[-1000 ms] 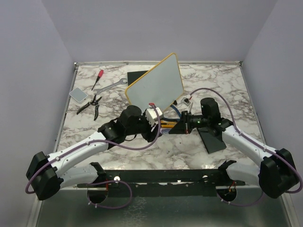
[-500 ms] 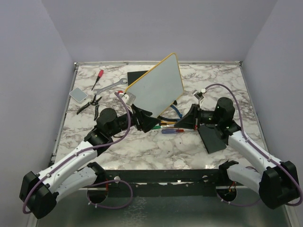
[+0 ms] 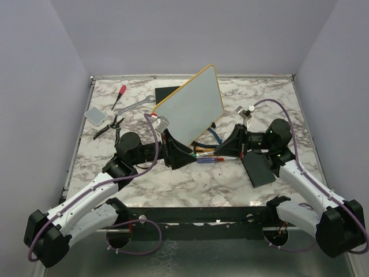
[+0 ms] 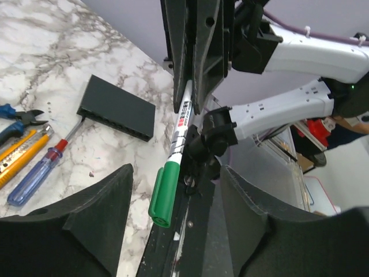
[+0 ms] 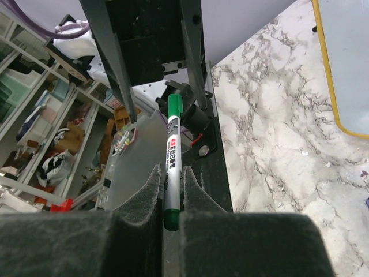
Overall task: Write a sentence on the whiteboard
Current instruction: Open the whiteboard marker at the center of the board.
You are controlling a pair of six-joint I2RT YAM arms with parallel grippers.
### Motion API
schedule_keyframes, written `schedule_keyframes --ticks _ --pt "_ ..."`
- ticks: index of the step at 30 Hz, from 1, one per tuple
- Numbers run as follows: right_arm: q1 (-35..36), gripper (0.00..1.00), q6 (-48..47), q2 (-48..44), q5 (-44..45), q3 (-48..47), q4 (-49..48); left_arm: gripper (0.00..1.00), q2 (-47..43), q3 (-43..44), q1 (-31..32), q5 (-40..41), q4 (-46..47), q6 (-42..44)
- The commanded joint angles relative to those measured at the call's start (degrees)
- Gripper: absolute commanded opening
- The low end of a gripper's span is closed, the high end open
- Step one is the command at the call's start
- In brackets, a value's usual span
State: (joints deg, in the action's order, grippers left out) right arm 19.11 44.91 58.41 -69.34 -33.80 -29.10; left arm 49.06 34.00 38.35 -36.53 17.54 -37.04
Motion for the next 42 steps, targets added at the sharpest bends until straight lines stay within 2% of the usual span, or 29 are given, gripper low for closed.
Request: schedule_keyframes --ticks 1,14,19,30,42 --pt "-0.15 0.0 1.37 0.35 -2.15 -1.81 -3.58 0.59 1.12 0.71 -0.25 -7.46 -0.24 0.35" --pt "-0.13 0.0 -1.12 1.12 -3.52 -2.57 0.02 0.25 1.53 0.76 -0.29 -6.1 -0.75 0.71" --pt "-0.18 0.0 -3.64 1.36 -3.67 -3.83 4.13 0.0 1.06 1.54 -0.23 -5.65 -3.45 3.06" --pt "-0.23 0.0 2.55 0.92 -2.75 -0.82 -7.23 0.0 -1.32 1.51 -0.64 -7.91 -5.65 6.1" --pt "-2.88 0.0 0.7 0.23 -3.27 -1.41 -5.46 0.0 -5.37 2.48 -4.05 -10.39 -10.56 8.81"
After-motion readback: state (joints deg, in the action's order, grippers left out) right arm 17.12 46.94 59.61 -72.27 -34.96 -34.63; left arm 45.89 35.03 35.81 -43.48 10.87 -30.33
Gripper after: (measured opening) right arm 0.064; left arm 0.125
